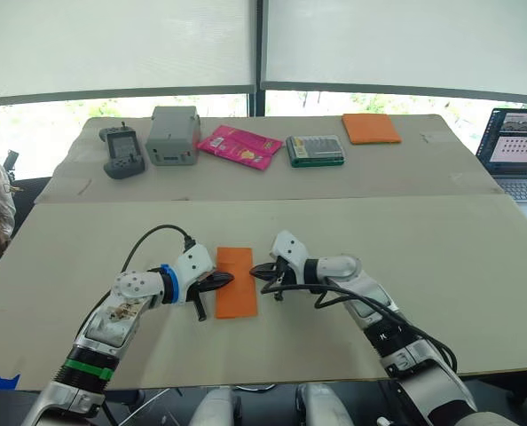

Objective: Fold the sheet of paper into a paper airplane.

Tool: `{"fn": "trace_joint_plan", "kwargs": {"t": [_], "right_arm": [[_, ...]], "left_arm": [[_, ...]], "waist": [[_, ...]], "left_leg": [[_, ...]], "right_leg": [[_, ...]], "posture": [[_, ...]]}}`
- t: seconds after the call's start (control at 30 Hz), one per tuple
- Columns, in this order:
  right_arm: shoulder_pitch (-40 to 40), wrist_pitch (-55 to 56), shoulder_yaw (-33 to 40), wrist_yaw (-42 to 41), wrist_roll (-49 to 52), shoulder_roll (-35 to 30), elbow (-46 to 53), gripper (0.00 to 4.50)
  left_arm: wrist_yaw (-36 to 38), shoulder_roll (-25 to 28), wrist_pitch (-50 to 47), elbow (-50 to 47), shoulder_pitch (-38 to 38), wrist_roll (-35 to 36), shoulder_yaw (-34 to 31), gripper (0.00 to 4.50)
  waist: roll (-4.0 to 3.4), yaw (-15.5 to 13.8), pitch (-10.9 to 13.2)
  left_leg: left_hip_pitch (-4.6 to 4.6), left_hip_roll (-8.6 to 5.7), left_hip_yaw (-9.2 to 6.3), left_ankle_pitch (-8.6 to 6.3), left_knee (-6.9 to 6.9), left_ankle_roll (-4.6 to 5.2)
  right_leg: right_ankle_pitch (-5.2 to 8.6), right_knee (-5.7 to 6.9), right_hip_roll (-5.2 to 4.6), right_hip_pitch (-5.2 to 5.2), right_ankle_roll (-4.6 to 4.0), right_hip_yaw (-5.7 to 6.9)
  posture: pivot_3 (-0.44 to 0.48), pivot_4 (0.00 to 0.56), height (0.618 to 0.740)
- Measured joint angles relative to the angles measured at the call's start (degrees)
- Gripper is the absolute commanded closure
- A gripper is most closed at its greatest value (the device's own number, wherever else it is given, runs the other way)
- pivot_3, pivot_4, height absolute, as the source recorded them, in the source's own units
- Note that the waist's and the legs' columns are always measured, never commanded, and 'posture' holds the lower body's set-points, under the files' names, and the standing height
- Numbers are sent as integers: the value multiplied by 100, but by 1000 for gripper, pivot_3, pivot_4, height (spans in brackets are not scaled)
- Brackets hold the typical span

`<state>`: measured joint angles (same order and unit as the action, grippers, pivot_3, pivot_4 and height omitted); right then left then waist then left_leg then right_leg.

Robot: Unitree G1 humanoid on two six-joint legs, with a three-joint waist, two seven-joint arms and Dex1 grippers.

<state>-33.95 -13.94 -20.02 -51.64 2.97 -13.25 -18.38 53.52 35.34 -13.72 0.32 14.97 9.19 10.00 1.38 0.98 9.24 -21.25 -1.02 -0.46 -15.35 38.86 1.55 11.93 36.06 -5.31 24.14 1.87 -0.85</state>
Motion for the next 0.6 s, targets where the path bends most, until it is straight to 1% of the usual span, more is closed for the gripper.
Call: {"fn": "trace_joint_plan", "kwargs": {"t": [0.17,0.37,0.47,0.6], "right_arm": [[-593,462,55,123,-114,233,-1017,4473],[-1089,1051,175,249,-217,411,-2057,4473],[-1183,1282,253,290,-237,464,-2361,4473],[-1173,1485,283,221,-237,478,-2485,4473]], "left_arm": [[-71,0,-75,-186,-153,4,-42,4500],[-119,0,-166,-342,-265,7,-85,4500],[-135,0,-180,-376,-297,6,-99,4500],[-144,0,-258,-418,-306,7,-110,4500]], "waist": [[0,18,0],[0,40,0],[-1,47,0],[-1,56,0]], "left_leg": [[3,2,0,0,-3,0],[3,3,0,0,-7,0],[3,3,-1,-1,-7,-1],[3,3,-2,-1,-8,-1]], "right_leg": [[0,0,2,1,0,-1],[0,-2,0,2,-1,-2],[0,-1,-1,2,-1,-2],[0,-1,-2,2,-1,-2]], "posture": [[0,150,740],[0,150,740],[0,150,740],[0,150,740]]}}
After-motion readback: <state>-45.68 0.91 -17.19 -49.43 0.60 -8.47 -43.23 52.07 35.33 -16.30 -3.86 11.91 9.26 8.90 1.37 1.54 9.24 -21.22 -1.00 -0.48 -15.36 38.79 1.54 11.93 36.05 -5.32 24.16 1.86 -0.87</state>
